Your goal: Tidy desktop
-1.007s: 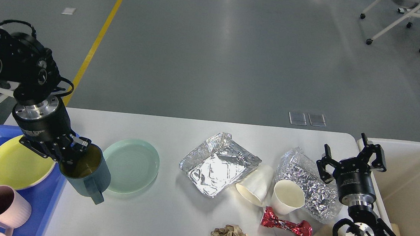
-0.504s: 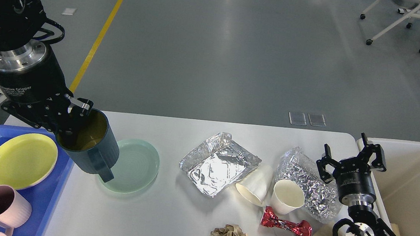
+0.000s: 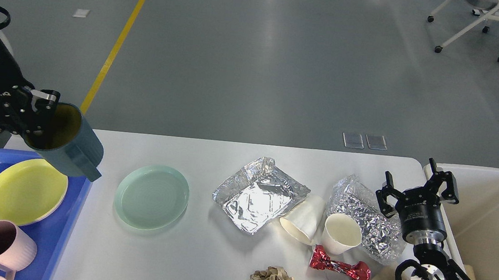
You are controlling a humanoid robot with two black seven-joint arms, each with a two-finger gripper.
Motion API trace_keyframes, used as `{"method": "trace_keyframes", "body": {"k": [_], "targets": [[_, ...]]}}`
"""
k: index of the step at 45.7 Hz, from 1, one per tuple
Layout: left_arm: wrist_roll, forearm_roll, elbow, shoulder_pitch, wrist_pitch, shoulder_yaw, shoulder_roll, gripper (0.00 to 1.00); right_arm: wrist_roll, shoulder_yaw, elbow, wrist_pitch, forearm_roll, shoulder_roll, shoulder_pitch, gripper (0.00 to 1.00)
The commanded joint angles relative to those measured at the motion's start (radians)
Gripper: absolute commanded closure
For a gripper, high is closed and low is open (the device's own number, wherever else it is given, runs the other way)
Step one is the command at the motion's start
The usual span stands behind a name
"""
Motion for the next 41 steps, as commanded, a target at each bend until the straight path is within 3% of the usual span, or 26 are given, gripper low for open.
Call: {"method": "trace_keyframes", "body": {"k": [1, 16, 24, 41], "targets": [[0.024, 0.091, 0.136, 0.088, 0.0, -0.016, 0.159, 0.99, 0.0, 0.0, 0.0, 0.0, 0.0, 0.0, 0.0, 0.0], [0.013, 0.333, 0.519, 0.447, 0.0, -0.206, 0.451, 0.99, 0.0, 0.0, 0.0, 0.0, 0.0, 0.0, 0.0, 0.0], [0.013, 0.476, 0.617, 0.665, 0.0, -0.425, 0.575, 0.98, 0.0, 0.0, 0.0, 0.0, 0.0, 0.0, 0.0, 0.0], [0.015, 0.518, 0.72, 1.191, 0.0, -0.777, 0.569, 0.97, 0.0, 0.0, 0.0, 0.0, 0.0, 0.0, 0.0, 0.0]]}}
